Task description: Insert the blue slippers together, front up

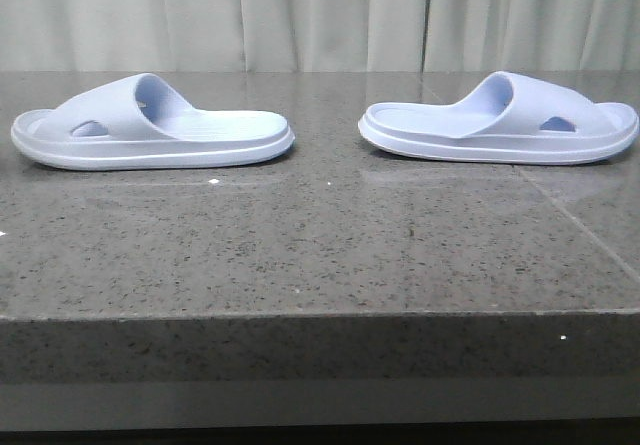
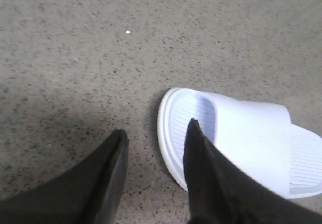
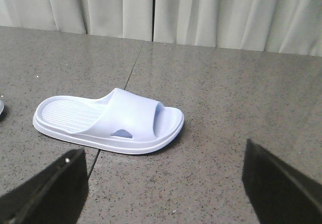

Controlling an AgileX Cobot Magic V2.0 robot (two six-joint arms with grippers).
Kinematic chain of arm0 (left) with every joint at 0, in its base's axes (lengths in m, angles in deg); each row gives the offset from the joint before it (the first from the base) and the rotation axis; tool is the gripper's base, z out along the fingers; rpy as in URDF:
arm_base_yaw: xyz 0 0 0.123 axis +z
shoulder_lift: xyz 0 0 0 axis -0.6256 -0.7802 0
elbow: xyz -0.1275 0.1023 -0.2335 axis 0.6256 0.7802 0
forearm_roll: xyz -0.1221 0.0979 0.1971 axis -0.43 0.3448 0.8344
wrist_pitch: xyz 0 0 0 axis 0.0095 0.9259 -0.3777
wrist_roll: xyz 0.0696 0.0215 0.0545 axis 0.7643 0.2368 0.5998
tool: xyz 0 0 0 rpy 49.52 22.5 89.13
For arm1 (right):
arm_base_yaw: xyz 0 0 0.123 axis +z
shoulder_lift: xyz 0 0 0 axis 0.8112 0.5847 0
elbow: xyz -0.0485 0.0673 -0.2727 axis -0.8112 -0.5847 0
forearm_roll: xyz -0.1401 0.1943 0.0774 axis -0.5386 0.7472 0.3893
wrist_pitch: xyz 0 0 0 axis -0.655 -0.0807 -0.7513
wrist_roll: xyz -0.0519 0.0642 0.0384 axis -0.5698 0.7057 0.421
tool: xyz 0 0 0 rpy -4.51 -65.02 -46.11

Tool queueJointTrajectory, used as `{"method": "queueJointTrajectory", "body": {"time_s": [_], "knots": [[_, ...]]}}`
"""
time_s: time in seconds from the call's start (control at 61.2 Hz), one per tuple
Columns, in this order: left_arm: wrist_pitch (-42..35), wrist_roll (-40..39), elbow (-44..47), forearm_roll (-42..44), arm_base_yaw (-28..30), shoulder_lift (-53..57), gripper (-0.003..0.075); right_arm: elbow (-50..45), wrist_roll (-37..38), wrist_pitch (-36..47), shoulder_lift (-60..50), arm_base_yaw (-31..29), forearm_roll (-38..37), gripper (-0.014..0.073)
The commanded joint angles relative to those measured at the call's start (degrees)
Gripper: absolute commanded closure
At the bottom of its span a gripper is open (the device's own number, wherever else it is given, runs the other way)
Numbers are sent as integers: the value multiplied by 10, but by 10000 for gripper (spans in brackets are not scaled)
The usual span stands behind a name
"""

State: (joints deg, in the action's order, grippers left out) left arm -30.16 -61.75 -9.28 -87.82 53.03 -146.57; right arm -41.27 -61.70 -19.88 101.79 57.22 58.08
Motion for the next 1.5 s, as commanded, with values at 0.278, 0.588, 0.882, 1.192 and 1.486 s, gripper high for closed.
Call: {"method": "queueJointTrajectory", "body": {"time_s": [0.278,0.588,0.882,1.192,1.486], "knots": [[238,72,-161,-121,32,-174,458,22,-2,40,9,-2,-3,-50],[287,75,-227,-123,31,-251,456,22,-2,39,9,-2,-3,-50],[287,78,-227,-123,24,-255,456,22,-2,40,9,-2,-3,-50],[287,78,-227,-84,-16,-255,456,22,-2,40,9,-2,-3,-50],[287,74,-225,-77,-18,-257,456,22,-2,40,9,-2,-3,-50]]}}
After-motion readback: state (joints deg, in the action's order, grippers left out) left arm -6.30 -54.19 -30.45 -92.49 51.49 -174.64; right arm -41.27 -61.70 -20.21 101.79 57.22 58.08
